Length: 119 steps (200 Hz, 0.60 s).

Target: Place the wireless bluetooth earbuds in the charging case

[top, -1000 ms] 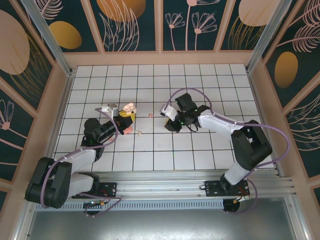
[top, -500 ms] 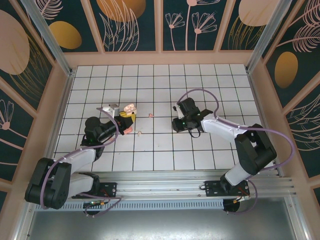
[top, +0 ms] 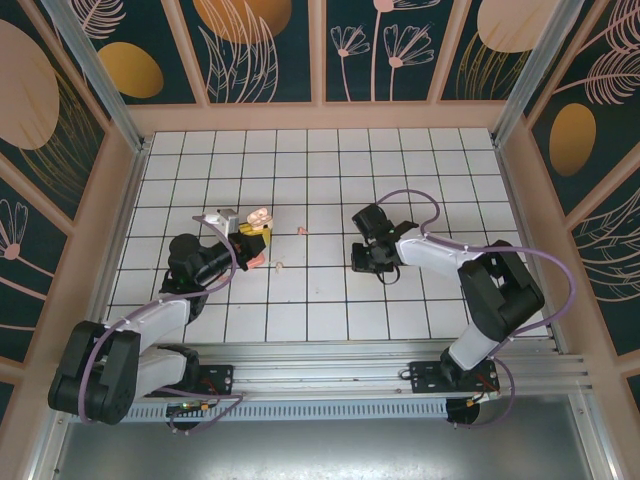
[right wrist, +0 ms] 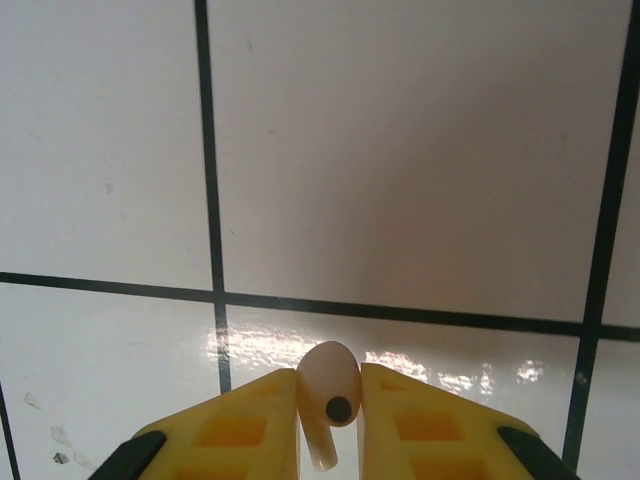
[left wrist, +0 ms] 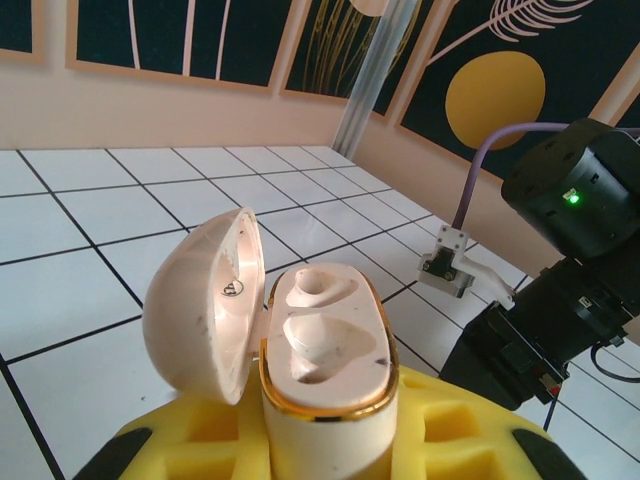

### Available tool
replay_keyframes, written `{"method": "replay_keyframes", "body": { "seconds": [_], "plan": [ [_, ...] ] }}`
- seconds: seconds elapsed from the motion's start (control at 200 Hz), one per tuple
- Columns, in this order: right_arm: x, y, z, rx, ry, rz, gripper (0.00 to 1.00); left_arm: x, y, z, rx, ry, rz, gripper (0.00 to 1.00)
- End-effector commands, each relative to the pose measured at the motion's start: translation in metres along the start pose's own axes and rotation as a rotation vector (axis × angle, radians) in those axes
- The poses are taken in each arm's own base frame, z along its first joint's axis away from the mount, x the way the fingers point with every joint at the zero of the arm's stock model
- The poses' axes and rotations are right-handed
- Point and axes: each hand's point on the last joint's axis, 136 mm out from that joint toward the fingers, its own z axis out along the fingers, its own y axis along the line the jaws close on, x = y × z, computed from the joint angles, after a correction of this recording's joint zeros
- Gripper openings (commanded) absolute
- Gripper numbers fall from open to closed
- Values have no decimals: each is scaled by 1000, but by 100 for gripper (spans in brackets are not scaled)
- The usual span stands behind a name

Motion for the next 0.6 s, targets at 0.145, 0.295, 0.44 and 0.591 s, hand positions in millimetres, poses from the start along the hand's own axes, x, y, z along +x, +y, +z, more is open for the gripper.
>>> {"method": "replay_keyframes", "body": {
  "seconds": [0.145,0.295,0.44,0.591],
  "plan": [
    [39,-15,-2,69,67,111,20,-13,-3,0,7,-23,41,8],
    [46,-16,-2,55,68,137,20,-13,-3,0,6,-23,41,8],
    [54,-19,2,68,101,133,22,-13,-2,-1,-7,-23,49,8],
    [47,-15,-8,60,82,135,28,-15,-1,-2,-12,-24,53,9]
  ]
}}
